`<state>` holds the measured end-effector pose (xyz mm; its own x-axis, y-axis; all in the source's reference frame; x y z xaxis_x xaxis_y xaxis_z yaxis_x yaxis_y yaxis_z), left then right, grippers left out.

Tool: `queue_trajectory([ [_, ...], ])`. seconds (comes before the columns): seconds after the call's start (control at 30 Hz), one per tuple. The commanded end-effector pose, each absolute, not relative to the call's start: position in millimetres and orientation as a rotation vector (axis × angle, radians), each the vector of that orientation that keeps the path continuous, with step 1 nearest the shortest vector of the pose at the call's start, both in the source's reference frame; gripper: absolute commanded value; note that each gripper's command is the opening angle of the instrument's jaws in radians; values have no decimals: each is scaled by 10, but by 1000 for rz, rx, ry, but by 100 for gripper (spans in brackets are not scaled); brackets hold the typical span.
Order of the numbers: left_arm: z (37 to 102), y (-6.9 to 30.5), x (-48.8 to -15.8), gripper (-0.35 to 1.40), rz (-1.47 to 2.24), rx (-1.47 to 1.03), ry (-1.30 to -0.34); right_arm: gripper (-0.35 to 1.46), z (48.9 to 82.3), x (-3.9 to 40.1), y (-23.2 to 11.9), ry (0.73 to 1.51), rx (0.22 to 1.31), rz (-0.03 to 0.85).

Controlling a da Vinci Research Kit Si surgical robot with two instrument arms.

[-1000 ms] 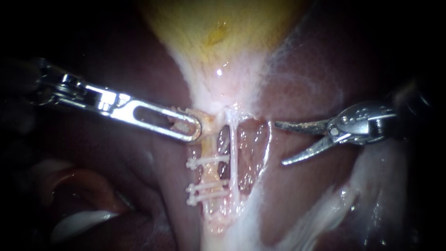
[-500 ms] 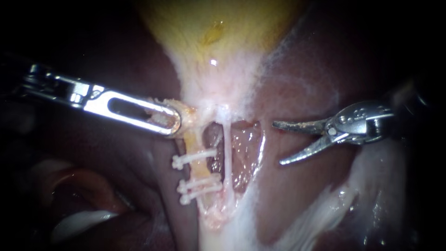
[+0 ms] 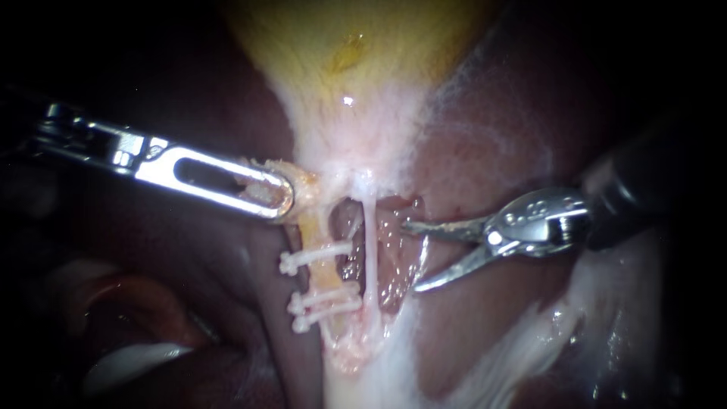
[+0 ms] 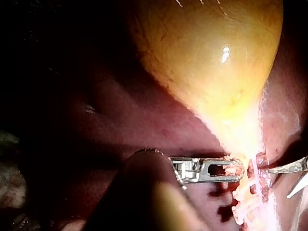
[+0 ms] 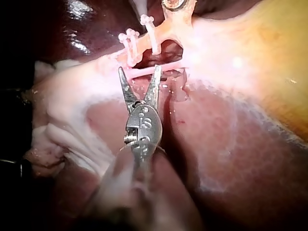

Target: Go to the cutting position left tube

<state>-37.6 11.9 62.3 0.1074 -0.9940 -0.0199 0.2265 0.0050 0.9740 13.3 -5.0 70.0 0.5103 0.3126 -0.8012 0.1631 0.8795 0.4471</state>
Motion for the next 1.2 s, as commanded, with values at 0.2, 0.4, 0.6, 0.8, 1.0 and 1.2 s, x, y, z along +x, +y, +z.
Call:
queue_trajectory([
  [0.2, 622, 118, -376, -35, -1234, 1095, -959, 144, 727, 158, -66, 1026, 545, 88],
  [0.4, 621, 118, -377, -35, -1235, 1094, -959, 144, 744, 175, -77, 1021, 569, 82],
  [0.6, 621, 118, -377, -35, -1235, 1094, -959, 144, 750, 187, -80, 1019, 582, 83],
  [0.8, 621, 118, -378, -35, -1236, 1094, -959, 144, 751, 195, -79, 1041, 618, 103],
  [1.0, 621, 118, -379, -35, -1236, 1094, -959, 144, 748, 204, -80, 1085, 681, 121],
  [1.2, 623, 120, -380, -35, -1236, 1094, -959, 144, 741, 216, -85, 1112, 730, 128],
])
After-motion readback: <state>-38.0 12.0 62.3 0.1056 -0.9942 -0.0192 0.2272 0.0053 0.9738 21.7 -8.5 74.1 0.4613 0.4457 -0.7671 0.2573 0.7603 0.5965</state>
